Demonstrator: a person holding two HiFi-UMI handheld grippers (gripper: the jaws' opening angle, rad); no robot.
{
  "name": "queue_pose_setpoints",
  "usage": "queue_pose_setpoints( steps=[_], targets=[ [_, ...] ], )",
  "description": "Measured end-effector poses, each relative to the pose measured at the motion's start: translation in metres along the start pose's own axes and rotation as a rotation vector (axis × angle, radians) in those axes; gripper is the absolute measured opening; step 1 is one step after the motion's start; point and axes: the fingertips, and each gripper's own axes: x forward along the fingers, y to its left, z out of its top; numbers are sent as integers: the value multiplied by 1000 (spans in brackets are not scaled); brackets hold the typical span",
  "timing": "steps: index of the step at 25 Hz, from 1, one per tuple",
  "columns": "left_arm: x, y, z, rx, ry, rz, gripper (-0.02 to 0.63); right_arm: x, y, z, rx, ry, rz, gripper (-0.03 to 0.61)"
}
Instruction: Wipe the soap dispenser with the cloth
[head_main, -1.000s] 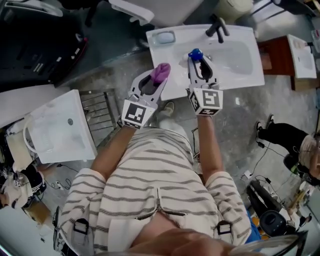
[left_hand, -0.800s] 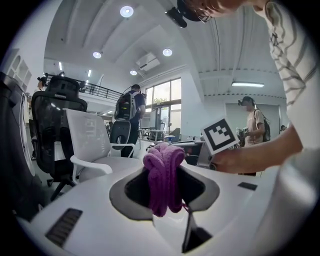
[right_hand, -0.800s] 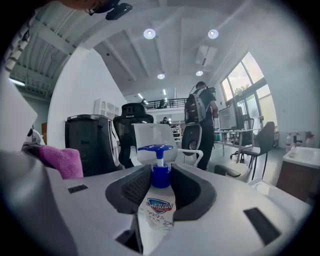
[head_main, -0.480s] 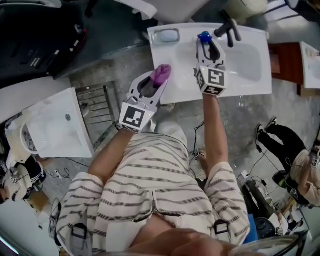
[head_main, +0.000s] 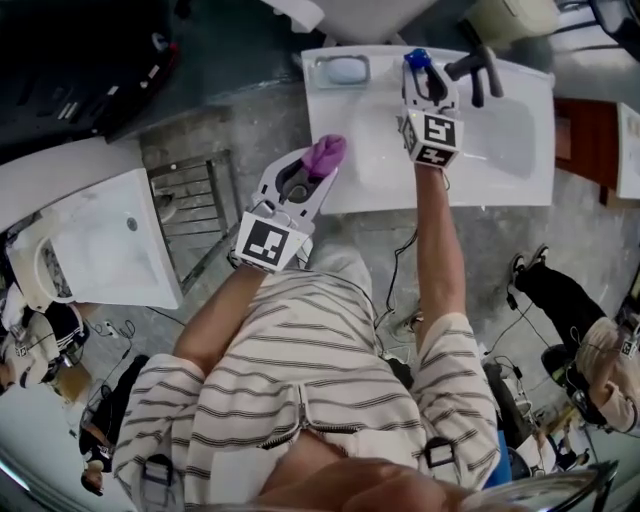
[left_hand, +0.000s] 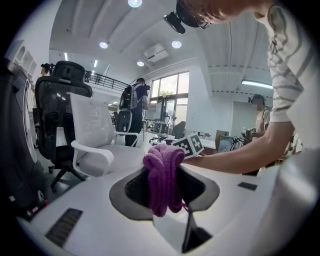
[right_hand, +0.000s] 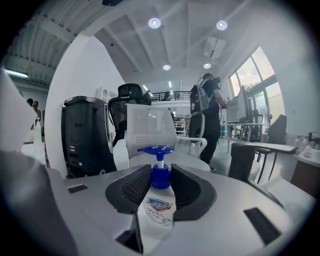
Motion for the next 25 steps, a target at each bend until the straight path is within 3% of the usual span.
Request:
queue_pose_setpoints(
  steps=[8, 13, 17, 25],
  targets=[
    [0, 0, -5, -39, -22, -11, 130, 5, 0, -7, 21, 2, 12, 135],
    [0, 3, 5, -21, -26, -11, 130, 4, -1, 4, 63, 3, 37, 211],
    [-7, 1, 14, -48, -47, -4, 130, -18, 3, 12, 76, -2, 26, 221],
    [-32, 7, 39, -67, -99, 22, 130, -87, 31, 73, 160, -115, -17, 188]
  ],
)
